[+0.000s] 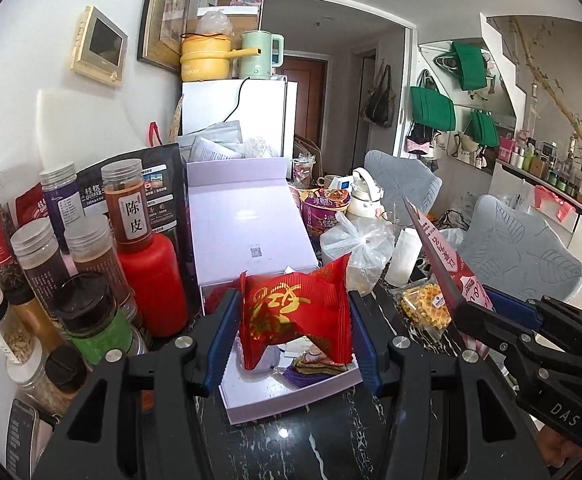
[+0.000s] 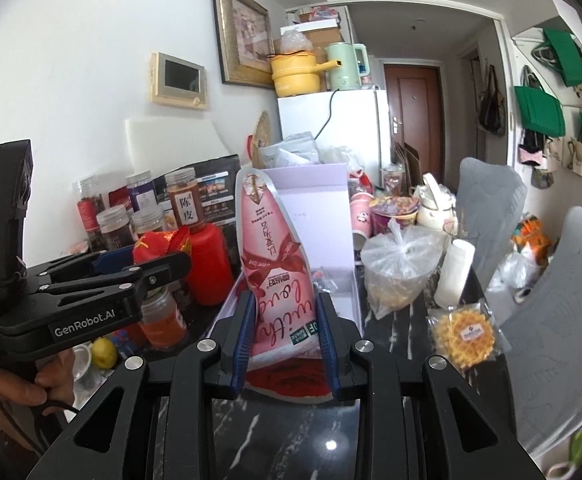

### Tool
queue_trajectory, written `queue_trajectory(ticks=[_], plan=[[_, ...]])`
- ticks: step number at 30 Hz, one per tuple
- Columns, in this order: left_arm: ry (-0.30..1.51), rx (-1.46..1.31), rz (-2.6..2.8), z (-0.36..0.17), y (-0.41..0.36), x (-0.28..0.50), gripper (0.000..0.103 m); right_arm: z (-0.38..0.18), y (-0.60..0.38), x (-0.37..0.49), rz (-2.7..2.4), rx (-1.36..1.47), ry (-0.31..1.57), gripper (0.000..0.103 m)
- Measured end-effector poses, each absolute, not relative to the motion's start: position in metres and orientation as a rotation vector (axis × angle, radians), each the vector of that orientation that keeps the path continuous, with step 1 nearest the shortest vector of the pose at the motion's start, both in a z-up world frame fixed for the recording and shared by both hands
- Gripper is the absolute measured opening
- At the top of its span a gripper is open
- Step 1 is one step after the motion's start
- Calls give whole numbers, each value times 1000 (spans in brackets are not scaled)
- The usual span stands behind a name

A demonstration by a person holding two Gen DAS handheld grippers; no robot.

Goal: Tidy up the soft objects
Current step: 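Lift and carry the candy packet and pink pouch over the white box with both grippers, then lower the candy packet and pink pouch into the box and open both grippers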

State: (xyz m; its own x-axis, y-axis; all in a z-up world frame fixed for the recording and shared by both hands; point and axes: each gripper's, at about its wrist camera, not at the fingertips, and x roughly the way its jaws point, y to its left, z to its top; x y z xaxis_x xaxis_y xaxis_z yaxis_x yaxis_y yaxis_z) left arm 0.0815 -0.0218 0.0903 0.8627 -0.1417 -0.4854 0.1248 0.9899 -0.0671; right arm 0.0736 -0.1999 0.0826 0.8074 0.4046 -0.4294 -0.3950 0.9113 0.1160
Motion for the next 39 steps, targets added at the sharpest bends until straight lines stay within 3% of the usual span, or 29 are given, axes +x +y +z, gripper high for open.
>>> queue_trajectory(ticks=[22,39], plan=[[533,-30,-114,83,-9,187,52,86,-178,179,471,5,471,30],[669,-12,-84,31,-5,252,52,38,-162,246,514,1,580,30]])
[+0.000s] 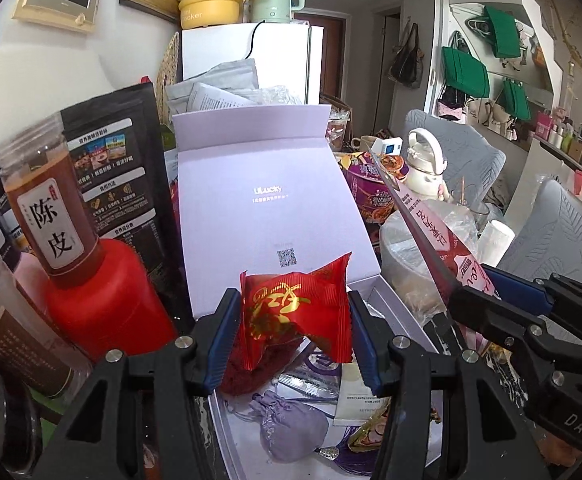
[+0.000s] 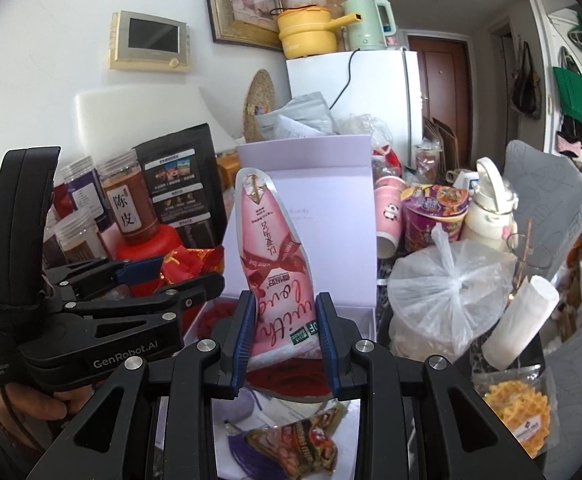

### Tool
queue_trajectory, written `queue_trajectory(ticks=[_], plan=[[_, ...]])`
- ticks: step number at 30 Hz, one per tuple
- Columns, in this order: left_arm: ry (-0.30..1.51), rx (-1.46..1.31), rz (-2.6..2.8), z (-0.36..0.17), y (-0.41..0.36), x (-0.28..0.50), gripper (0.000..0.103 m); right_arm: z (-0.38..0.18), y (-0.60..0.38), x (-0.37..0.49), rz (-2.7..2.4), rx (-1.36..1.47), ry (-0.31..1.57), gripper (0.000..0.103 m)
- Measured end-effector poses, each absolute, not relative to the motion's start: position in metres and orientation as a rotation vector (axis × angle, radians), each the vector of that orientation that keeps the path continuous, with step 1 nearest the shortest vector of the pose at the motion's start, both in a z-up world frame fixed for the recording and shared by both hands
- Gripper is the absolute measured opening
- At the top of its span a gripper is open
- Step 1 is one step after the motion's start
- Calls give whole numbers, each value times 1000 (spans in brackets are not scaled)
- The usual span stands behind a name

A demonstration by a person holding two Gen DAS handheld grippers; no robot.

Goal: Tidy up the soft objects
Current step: 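Lower the candy packet and pink pouch into the box and open both grippers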

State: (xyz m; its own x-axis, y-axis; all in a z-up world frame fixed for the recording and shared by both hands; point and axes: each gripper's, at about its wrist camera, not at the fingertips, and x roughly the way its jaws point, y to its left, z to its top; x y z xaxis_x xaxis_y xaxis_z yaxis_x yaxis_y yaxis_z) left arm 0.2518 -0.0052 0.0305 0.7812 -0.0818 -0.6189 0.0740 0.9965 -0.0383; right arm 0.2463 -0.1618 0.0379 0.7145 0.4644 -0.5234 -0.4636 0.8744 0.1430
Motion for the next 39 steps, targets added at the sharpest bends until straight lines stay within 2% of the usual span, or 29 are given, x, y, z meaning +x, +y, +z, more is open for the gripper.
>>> queue_trajectory(ticks=[17,39], plan=[[812,0,-65,-28,1,264,52,-17,-155,262,523,6,723,30],[948,49,-43,-77,-1,268,52,-59,-149,266,479,-9,802,31]])
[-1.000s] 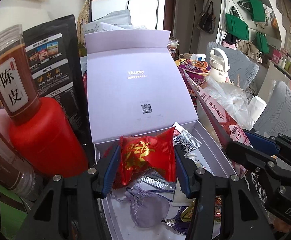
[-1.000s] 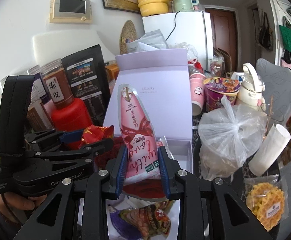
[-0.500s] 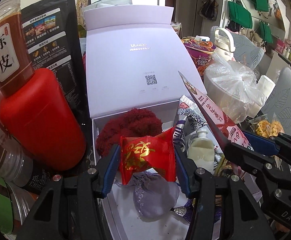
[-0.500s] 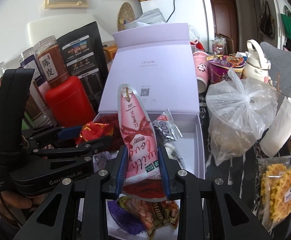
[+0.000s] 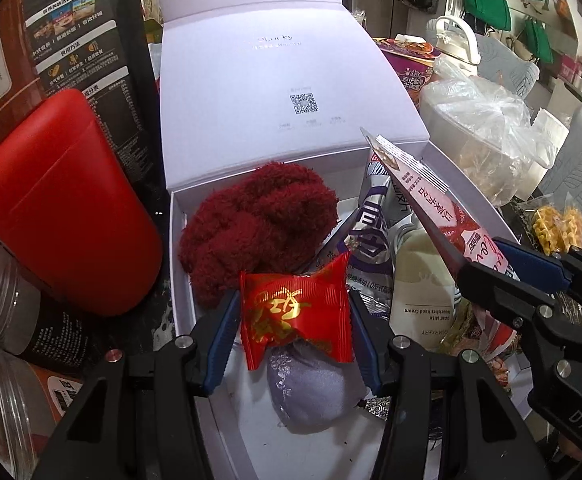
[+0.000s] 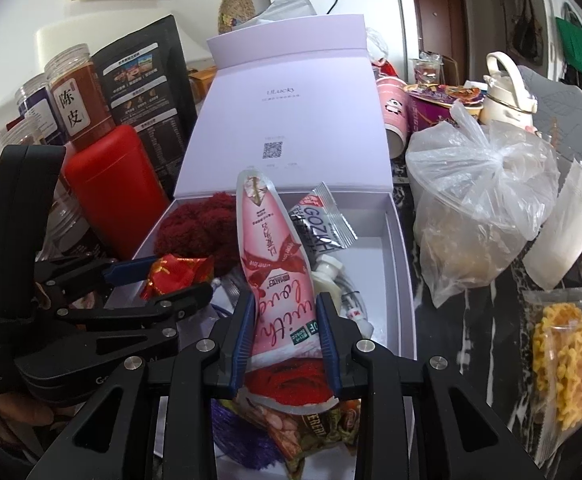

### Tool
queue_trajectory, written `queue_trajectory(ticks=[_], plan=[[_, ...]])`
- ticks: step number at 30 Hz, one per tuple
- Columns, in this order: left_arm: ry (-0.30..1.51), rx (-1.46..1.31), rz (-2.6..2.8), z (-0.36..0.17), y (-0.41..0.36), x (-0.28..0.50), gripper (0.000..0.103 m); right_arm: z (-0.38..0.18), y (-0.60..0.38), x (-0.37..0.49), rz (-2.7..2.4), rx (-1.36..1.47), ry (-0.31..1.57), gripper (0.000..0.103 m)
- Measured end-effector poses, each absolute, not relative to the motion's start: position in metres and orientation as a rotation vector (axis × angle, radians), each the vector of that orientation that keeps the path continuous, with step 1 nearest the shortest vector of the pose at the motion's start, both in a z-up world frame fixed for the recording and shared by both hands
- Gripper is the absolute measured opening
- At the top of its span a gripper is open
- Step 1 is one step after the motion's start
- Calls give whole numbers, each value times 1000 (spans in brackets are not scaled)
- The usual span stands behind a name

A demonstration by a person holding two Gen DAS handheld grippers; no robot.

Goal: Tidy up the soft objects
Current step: 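Lower the candy packet and pink pouch into the box and open both grippers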

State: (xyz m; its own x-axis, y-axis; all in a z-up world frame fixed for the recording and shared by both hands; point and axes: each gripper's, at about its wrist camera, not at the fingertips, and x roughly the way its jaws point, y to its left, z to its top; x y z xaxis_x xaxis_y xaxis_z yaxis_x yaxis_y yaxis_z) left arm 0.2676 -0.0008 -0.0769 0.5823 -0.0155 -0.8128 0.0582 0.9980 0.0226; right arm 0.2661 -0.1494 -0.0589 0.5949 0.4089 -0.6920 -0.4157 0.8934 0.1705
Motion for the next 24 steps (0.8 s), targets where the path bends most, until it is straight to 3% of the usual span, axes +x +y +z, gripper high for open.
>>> queue_trajectory(ticks=[15,24], plan=[[1079,85,-31,-92,-18,300,53,-69,-154,276,467,15,863,33],[1082,106,-23,-94,-29,309,53,-65,-157,276,451,27,864,45]])
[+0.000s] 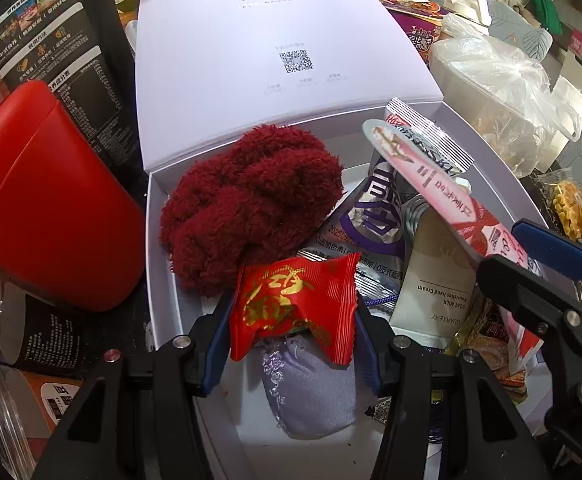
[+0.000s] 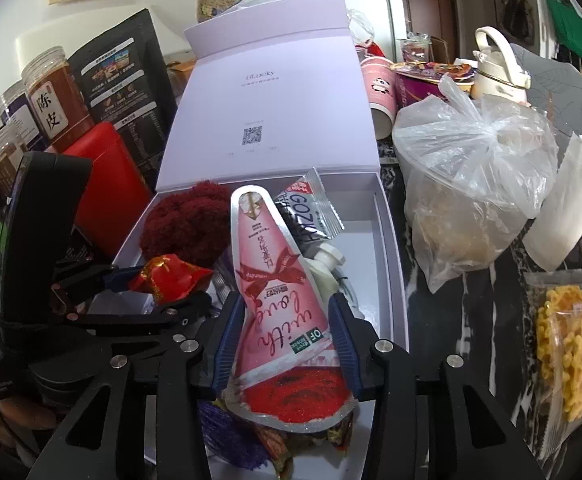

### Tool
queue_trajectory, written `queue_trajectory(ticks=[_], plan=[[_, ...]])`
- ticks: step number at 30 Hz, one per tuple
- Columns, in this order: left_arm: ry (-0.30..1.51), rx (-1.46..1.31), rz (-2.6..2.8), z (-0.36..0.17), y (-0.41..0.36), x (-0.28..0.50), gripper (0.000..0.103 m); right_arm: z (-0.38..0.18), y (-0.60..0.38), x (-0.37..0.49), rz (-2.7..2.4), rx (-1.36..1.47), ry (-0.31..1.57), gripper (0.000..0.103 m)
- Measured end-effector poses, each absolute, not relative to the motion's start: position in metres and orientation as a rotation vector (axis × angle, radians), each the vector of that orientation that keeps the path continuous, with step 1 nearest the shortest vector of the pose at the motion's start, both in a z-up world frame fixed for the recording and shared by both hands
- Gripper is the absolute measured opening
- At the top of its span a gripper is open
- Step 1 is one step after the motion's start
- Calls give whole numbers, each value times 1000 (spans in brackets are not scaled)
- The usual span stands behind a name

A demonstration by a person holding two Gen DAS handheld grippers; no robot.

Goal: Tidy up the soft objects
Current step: 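Lower the candy packet and pink pouch into the box and open both grippers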

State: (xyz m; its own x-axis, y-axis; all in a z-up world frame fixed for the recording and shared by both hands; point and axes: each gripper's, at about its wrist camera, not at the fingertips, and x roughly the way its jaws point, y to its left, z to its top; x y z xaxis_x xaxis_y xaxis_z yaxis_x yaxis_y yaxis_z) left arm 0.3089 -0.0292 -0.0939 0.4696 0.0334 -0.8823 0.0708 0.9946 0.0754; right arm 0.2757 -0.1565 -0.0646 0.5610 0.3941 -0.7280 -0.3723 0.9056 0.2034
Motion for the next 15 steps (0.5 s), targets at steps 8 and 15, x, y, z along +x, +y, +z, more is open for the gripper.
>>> queue_trajectory(ticks=[8,15], plan=[[1060,131,-11,-93,-34,298,53,-56,-155,264,430,-22,842,45],[1055,126,-56,-88,-41,285,54,-51,-162,260,416,-15,834,45]])
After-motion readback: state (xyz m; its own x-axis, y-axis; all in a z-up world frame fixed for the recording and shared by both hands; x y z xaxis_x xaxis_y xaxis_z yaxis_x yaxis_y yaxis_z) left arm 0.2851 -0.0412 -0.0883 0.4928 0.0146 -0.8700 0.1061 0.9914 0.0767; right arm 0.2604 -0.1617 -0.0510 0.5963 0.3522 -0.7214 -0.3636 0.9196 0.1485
